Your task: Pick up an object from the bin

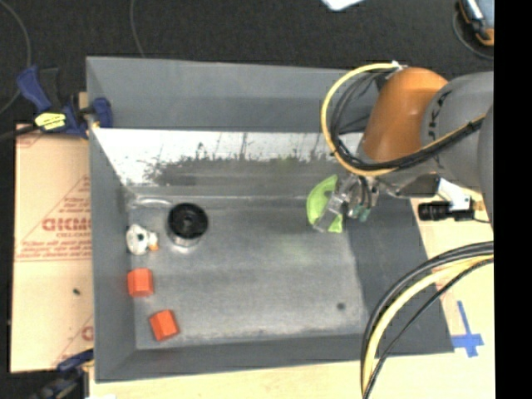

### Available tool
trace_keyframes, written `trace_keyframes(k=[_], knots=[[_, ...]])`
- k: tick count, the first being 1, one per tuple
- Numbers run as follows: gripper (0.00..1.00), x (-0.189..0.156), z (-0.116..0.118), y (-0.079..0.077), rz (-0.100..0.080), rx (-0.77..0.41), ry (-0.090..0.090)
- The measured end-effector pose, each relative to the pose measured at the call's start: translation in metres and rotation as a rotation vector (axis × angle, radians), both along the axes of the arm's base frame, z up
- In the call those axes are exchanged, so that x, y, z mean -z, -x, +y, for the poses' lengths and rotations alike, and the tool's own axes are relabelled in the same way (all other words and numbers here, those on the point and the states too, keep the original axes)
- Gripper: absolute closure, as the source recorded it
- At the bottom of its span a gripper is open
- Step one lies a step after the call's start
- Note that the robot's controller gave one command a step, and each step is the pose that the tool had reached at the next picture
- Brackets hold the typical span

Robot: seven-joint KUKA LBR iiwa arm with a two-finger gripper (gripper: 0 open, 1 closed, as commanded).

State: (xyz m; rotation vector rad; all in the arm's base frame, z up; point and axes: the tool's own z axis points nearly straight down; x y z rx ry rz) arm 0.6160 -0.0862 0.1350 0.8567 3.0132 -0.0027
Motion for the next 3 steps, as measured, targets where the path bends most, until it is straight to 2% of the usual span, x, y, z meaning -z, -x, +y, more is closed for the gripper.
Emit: trace_keyframes(k=[3], knots=[[1.0,-0.027,0.0,-0.001,-0.004,-0.001,0.001]])
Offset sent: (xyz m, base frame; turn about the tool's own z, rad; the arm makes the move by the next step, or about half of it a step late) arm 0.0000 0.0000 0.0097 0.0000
